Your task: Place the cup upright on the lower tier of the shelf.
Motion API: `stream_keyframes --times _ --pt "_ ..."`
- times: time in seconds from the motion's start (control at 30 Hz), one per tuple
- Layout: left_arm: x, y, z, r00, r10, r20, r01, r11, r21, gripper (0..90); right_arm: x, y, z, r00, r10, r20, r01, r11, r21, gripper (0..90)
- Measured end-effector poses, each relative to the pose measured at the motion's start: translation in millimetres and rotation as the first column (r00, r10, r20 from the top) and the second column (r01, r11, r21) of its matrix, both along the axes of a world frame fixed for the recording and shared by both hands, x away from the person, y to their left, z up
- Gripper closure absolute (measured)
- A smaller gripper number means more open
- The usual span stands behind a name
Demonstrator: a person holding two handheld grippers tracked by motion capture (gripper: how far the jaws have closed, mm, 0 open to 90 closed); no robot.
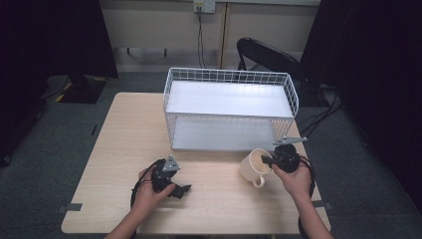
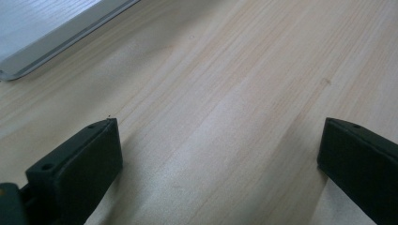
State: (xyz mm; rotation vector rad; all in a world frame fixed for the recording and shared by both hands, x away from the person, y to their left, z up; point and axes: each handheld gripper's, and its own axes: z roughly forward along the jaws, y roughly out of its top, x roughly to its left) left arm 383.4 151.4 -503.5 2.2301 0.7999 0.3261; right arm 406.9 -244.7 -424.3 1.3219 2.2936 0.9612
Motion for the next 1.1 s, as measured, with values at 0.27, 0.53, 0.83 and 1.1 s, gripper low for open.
stream_keyframes --times 0.27,0.53,0.83,1.1 --pt "0.0 0.0 0.0 1.0 0.0 0.0 0.0 1.0 0.0 0.0 4.8 0.1 3.6 0.9973 -0.052 0.052 0.052 0.999 0.01 82.9" --pt "0.0 0.0 0.0 1.0 0.0 0.0 0.0 1.0 0.0 0.0 9.5 2.5 9.4 0.9855 -0.111 0.129 0.11 0.994 0.015 82.9" --pt "0.1 0.0 0.0 1.0 -0.001 0.0 0.001 1.0 0.001 0.0 14.3 8.5 7.4 0.9686 -0.158 0.192 0.157 0.987 0.022 82.9" --pt "0.4 -0.2 0.0 1.0 -0.001 -0.001 0.001 1.0 0.0 0.0 17.5 11.7 6.8 0.9566 -0.188 0.223 0.183 0.982 0.041 82.9"
